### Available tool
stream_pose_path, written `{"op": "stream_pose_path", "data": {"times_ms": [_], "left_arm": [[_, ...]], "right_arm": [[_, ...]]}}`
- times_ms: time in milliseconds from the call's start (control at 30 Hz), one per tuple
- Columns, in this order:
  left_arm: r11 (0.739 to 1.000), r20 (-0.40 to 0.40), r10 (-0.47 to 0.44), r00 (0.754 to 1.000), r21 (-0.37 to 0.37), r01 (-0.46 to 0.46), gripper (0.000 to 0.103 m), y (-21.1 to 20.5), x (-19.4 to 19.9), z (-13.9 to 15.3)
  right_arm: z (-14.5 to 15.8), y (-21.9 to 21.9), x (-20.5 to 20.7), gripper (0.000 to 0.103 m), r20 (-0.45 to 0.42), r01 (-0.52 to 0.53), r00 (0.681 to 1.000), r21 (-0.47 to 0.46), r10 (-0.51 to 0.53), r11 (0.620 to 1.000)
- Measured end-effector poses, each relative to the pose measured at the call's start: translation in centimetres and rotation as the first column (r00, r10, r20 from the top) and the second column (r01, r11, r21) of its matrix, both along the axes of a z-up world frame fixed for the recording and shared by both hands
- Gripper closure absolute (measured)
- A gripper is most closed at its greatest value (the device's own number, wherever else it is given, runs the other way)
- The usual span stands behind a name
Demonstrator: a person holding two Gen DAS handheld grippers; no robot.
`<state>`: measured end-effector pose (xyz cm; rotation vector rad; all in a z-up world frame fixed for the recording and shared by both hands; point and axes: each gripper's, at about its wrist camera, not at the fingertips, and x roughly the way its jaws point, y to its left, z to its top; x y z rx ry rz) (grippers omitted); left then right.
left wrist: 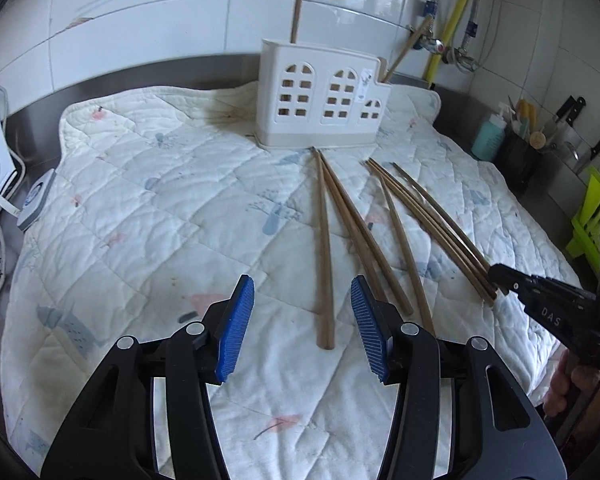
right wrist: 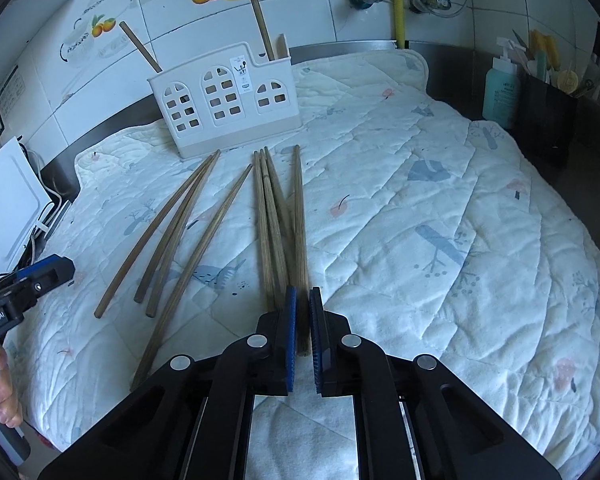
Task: Organize utensils
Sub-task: 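Grasp a chopstick with the right gripper while the left gripper grasps another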
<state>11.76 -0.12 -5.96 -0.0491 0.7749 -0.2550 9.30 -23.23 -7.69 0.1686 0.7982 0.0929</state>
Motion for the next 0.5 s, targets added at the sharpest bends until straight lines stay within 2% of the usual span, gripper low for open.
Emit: {"op": "stream_pose_path", "data": {"times_ms": [133,300,433,467,500], "left_arm": [[0.999,-0.024,-0.049,0.999,0.014,0.049,0.054,-1.2,0.4,-1.0],[0.997,-0.057,-0.078,0.995,0.005,0.079,0.071,-2.1,1.5,-2.1],[0.997,-0.082,-0.08,0.993,0.008,0.081,0.076,-2.6,2.5,-2.9],[0.997,-0.088,-0.081,0.993,0.011,0.082,0.081,-2.8,2.6,-3.1],[0.997,-0.093,-0.081,0.992,0.014,0.082,0.081,-2.8,2.7,-3.3]], "right_arm": [[0.4,-0.4,-0.5,0.096,0.022,0.002,1.0,-0.038,-0.001,0.999],[0.1,-1.7,-1.0,0.096,0.025,0.026,0.999,-0.056,-0.025,0.998],[-0.6,-2.4,-0.9,0.096,0.007,0.03,1.0,-0.052,-0.03,0.998],[-0.7,-2.5,-0.9,0.096,0.002,0.029,1.0,-0.051,-0.028,0.998],[-0.9,-2.5,-0.9,0.096,-0.002,0.026,1.0,-0.049,-0.026,0.998]]}}
